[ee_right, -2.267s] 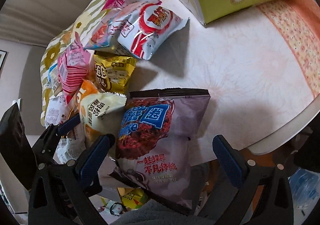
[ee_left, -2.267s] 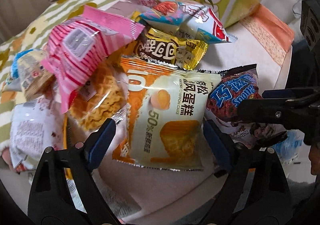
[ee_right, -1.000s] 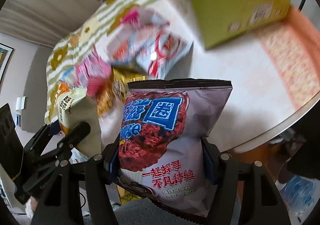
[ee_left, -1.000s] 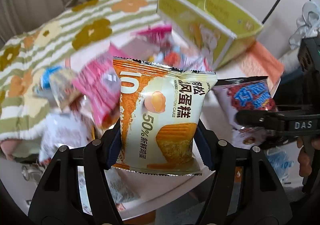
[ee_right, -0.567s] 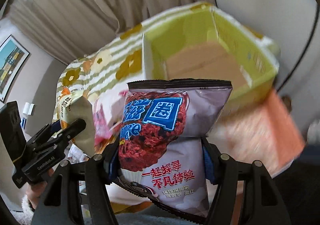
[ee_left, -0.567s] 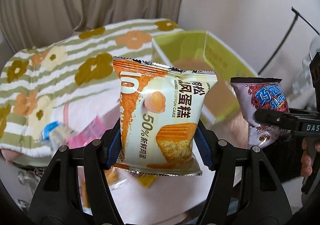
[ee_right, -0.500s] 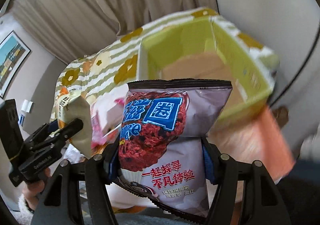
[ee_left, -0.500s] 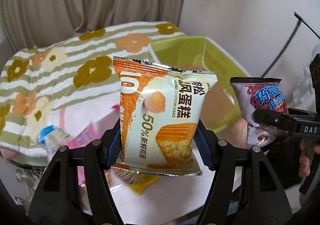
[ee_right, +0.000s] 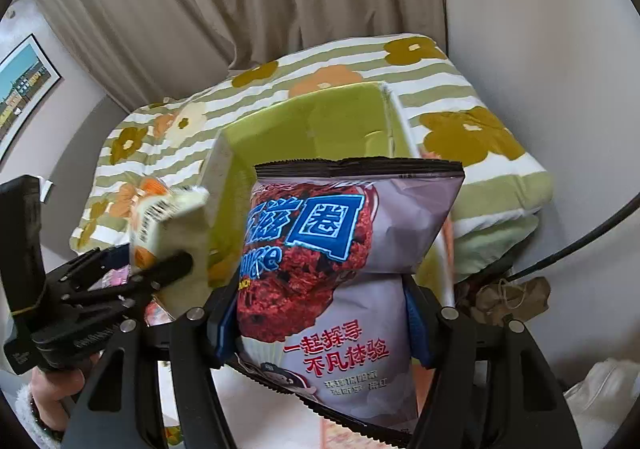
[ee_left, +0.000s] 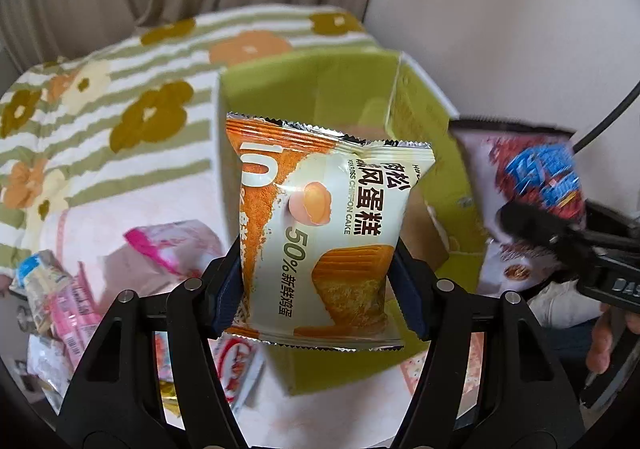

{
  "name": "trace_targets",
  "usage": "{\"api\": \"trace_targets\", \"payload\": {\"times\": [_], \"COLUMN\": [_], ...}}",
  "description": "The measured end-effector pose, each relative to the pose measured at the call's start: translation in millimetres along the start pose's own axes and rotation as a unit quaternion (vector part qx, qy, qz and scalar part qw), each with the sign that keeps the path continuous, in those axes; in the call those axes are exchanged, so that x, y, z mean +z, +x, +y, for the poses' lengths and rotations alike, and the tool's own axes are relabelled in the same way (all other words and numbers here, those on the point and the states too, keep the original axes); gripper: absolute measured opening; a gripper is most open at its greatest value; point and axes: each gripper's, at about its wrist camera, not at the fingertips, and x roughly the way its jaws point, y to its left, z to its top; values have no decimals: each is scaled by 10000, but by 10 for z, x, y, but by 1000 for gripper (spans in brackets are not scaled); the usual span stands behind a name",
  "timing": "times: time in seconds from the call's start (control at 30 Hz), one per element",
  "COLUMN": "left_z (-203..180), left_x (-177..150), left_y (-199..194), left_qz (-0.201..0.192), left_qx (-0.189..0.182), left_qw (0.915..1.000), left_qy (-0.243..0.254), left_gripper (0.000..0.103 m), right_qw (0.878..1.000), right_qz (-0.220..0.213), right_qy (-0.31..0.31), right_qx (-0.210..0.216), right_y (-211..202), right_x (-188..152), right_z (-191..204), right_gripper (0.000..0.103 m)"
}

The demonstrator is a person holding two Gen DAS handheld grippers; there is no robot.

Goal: Organize snacks
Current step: 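Carry both packets to the green box and open both tools to drop them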

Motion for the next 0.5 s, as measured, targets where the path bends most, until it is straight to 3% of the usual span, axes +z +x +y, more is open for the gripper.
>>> {"api": "trace_targets", "payload": {"times": [0.23, 0.27, 0.37, 0.5], "left_z": [-189, -204, -249, -215], "left_x": [74, 61, 21, -69], "left_y": [458, 485, 530, 412], "left_qz": [532, 561, 665, 647], "left_qx": [105, 94, 189, 156], "left_qw": [9983, 9981, 9973, 9971], "left_qy": [225, 223, 250, 366], "left_gripper": [65, 68, 92, 92], "right_qw": [9998, 9998, 9997, 9996], "right_qz": [87, 102, 146, 167], "right_qy": [48, 61, 112, 153], "right_qx": [-172, -175, -165, -146], "right_y": [132, 149, 188, 208], "right_x": [95, 113, 133, 132], "right_z": [-185, -203, -244, -236], "right_gripper": [62, 62, 62, 62]}}
